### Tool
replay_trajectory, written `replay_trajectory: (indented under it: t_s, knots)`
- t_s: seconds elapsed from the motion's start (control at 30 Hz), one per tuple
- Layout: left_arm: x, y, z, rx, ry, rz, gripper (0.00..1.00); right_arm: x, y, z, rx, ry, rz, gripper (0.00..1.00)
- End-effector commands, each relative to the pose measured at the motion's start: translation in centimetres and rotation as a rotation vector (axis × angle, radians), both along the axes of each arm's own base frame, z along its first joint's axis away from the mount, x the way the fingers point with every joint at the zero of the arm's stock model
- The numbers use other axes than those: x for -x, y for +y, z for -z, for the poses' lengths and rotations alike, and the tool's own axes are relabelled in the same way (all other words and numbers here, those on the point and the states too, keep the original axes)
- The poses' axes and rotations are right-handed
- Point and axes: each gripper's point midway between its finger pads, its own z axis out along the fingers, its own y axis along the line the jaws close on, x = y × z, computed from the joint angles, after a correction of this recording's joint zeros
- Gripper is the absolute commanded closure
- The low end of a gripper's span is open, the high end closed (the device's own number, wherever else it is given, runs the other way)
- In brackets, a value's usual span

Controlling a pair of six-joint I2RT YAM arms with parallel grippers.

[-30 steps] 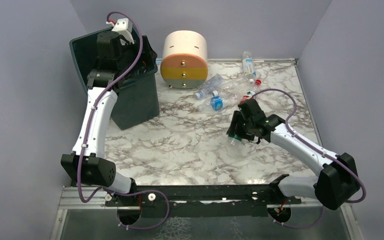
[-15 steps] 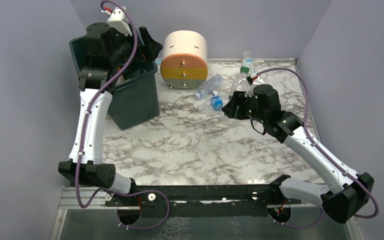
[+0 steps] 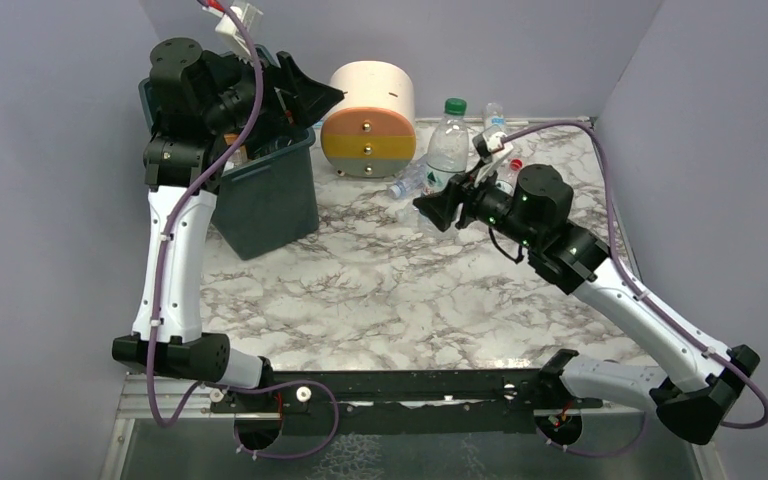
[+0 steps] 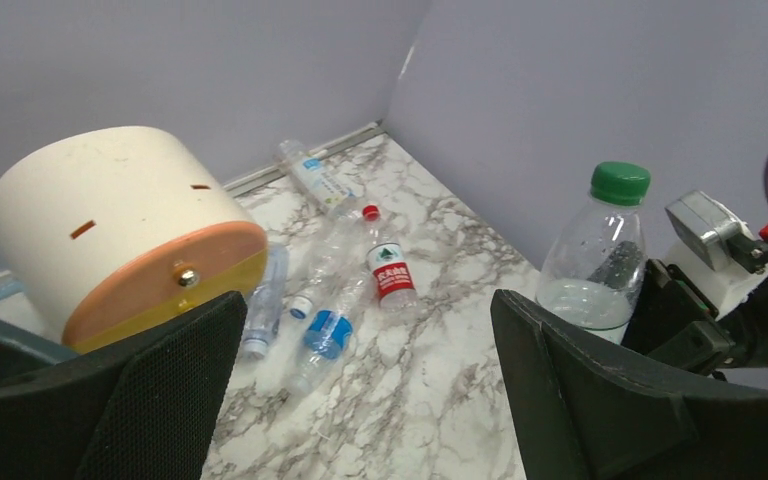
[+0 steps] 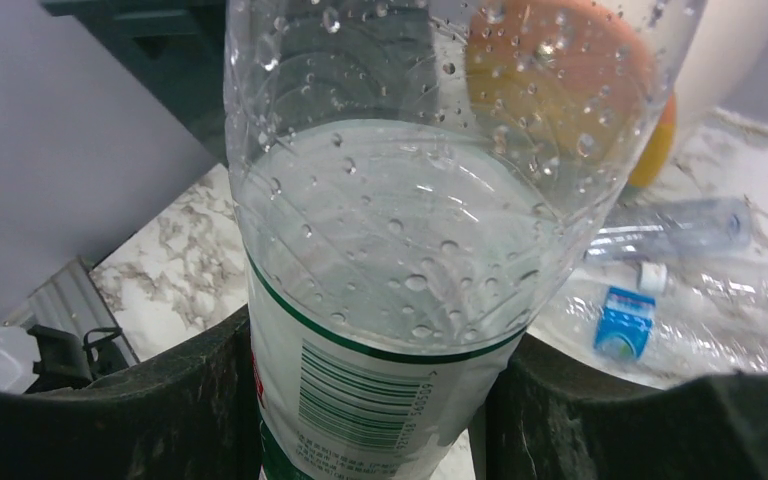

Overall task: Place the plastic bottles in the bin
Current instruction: Pick up the plastic bottle at the center of the board.

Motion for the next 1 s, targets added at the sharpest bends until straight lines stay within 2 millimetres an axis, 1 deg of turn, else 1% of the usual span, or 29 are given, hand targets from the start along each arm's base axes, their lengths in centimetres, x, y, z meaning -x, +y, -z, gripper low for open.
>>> replay_trajectory:
  t_s: [0.0, 0.07, 0.13, 0.2, 0.3, 0.57, 0.8, 0.97]
  knots:
    - [3.8, -1.7, -2.9, 0.053, -0.097, 0.163, 0.01, -0.1, 2.1, -3.7, -0.017, -0.175, -0.034, 0.42]
    - [4.6, -2.0, -3.4, 0.068, -0.122, 0.202, 0.01, 0.0, 3.4, -4.5, -0.025, -0.205, -0.055, 0.42]
    - [5.2, -2.3, -3.7, 0.077, -0.140, 0.227, 0.01, 0.4, 5.0, -5.3, -0.028, -0.235, -0.083, 0.41]
    - [5.8, -2.4, -3.8, 0.082, -0.157, 0.245, 0.01, 0.5, 6.7, -5.8, -0.015, -0.254, -0.098, 0.41]
    - [6.3, -2.5, -3.8, 0.081, -0.169, 0.249, 0.01, 0.7, 8.9, -6.6, -0.006, -0.286, -0.113, 0.41]
    - [6.9, -2.5, -3.2, 0.059, -0.191, 0.254, 0.01, 0.9, 12.5, -8.9, -0.044, -0.324, -0.159, 0.41]
    - [7.5, -2.8, -2.7, 0.047, -0.195, 0.285, 0.01, 1.2, 15.5, -9.6, -0.054, -0.329, -0.214, 0.41]
    - [7.8, -2.9, -2.5, 0.042, -0.198, 0.296, 0.01, 1.4, 17.1, -9.6, -0.045, -0.331, -0.242, 0.41]
